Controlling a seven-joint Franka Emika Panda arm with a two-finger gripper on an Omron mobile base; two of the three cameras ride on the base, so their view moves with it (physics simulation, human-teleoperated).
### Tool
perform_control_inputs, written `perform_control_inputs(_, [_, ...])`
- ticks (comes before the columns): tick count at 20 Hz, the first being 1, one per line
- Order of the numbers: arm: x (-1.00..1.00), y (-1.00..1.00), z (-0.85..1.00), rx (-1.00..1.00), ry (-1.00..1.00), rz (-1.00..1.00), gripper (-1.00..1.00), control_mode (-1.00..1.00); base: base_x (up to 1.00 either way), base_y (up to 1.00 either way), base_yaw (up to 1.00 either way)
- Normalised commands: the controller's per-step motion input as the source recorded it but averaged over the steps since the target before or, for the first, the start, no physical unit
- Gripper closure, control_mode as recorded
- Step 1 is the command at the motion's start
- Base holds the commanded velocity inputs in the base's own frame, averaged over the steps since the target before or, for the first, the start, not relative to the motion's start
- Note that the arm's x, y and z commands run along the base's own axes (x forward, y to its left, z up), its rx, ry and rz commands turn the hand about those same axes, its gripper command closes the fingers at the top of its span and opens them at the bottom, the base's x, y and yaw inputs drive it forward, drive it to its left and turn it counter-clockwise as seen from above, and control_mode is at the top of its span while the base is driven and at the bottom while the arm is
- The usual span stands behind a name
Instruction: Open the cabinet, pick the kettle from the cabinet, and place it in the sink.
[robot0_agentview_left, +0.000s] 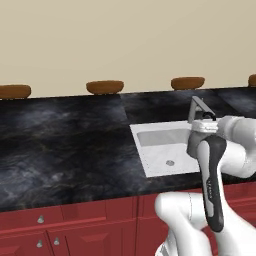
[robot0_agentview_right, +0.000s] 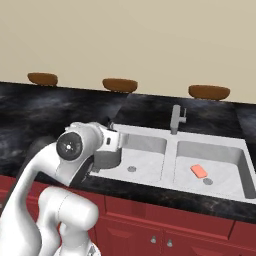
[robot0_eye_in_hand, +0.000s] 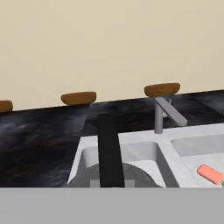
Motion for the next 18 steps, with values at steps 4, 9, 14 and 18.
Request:
perform_control_inputs(4, [0.18,0.22,0.0,0.0,0.0,-0.27,1.0,-1.0,0.0,0.0,0.0])
perform_control_inputs(9, [0.17,0.21,0.0,0.0,0.0,-0.29,1.0,-1.0,0.0,0.0,0.0])
perform_control_inputs(14, [0.07,0.21,-0.05,0.0,0.0,-0.33,1.0,-1.0,0.0,0.0,0.0])
perform_control_inputs(18, [0.24,0.13,-0.07,0.0,0.0,-0.25,1.0,-1.0,0.0,0.0,0.0])
